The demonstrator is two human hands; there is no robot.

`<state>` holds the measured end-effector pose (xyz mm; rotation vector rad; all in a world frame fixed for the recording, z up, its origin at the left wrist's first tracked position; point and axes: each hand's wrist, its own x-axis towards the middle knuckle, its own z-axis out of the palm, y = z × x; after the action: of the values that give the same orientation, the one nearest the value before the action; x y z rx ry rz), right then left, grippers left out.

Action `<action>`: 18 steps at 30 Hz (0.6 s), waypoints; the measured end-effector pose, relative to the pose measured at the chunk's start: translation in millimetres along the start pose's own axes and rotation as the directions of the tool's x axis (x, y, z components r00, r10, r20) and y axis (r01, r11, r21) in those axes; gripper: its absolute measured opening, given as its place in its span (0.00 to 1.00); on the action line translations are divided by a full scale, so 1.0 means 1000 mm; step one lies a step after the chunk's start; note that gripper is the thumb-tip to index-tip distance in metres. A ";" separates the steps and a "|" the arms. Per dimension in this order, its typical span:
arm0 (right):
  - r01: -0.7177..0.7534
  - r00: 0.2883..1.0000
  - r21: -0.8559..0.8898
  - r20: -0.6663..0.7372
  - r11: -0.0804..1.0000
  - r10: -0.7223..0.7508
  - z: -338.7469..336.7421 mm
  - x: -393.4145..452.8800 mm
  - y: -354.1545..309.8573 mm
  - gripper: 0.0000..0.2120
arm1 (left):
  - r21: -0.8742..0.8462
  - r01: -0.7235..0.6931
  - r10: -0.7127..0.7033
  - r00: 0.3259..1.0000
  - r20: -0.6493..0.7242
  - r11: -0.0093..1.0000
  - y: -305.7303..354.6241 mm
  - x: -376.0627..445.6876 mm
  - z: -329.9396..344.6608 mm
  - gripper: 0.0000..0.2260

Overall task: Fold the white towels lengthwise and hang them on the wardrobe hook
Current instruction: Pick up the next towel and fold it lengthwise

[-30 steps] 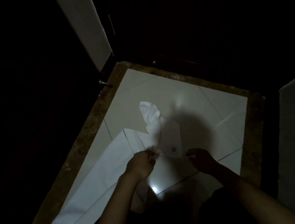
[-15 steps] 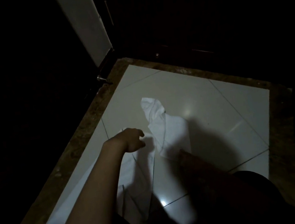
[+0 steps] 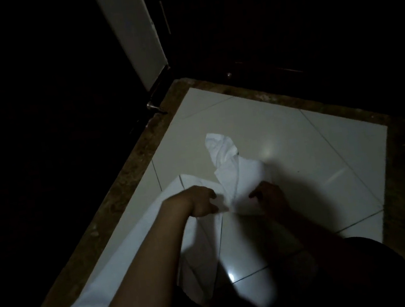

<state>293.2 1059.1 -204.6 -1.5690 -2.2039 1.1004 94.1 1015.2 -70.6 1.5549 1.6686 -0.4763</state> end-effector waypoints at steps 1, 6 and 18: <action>-0.043 0.999 0.052 -0.014 0.998 0.044 -0.008 0.003 -0.007 0.09 | -0.047 -0.037 0.036 0.999 -0.009 0.998 0.006 -0.001 0.002 0.24; -0.239 0.926 -0.098 0.276 0.966 0.257 -0.024 0.015 -0.024 0.19 | -0.097 -0.036 0.044 0.996 0.077 0.995 0.012 -0.005 0.017 0.22; 0.031 0.933 -0.618 0.299 0.786 0.199 0.073 -0.011 0.051 0.21 | -0.036 0.011 -0.010 0.999 0.037 0.999 -0.029 0.057 0.038 0.22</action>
<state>293.0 1024.2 -287.6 -1.8349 -2.9888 0.7502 81.3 1019.5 -143.9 1.5036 1.6495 -0.4748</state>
